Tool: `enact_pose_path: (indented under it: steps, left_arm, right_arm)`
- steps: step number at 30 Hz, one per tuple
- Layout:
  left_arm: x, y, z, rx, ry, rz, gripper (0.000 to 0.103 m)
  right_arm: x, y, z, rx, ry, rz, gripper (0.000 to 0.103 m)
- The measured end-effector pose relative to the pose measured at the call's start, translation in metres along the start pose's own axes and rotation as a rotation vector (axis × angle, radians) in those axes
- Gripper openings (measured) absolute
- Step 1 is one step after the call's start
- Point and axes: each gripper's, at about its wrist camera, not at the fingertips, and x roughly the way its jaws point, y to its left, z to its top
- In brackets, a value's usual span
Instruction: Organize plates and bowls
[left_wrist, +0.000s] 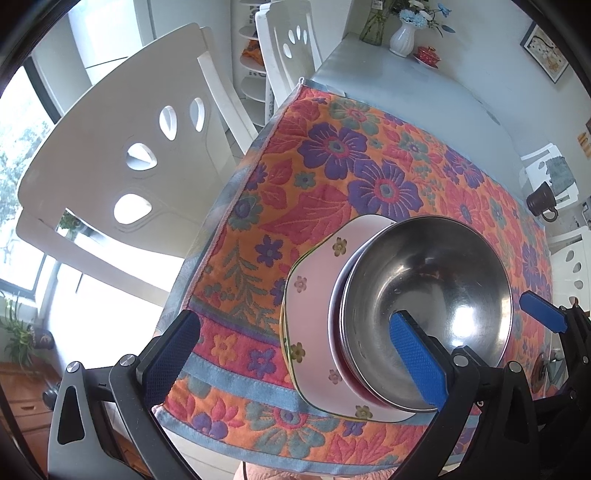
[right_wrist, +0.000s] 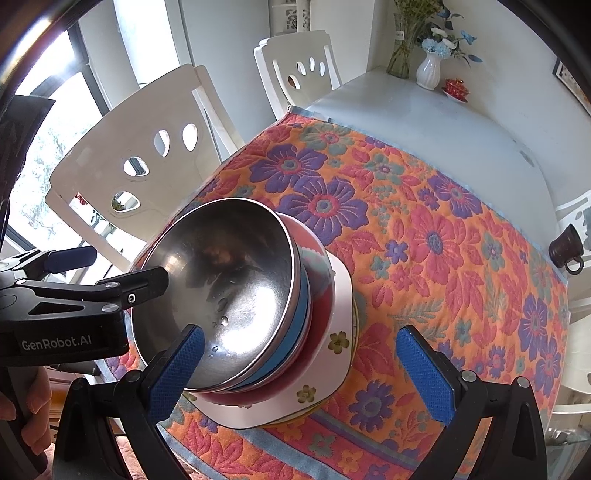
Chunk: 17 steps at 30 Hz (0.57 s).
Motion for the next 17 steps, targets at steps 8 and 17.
enact_pose_path:
  steps: [8, 17]
  left_arm:
    - [-0.0008, -0.0011, -0.0030, -0.019, 0.002, 0.013, 0.102]
    - [-0.0027, -0.0014, -0.0035, -0.022, -0.003, 0.017, 0.102]
  right_arm:
    - [-0.0004, -0.0016, -0.0004, -0.001, -0.001, 0.006, 0.103]
    - [-0.0006, -0.0025, -0.0006, 0.001, -0.003, 0.009, 0.103]
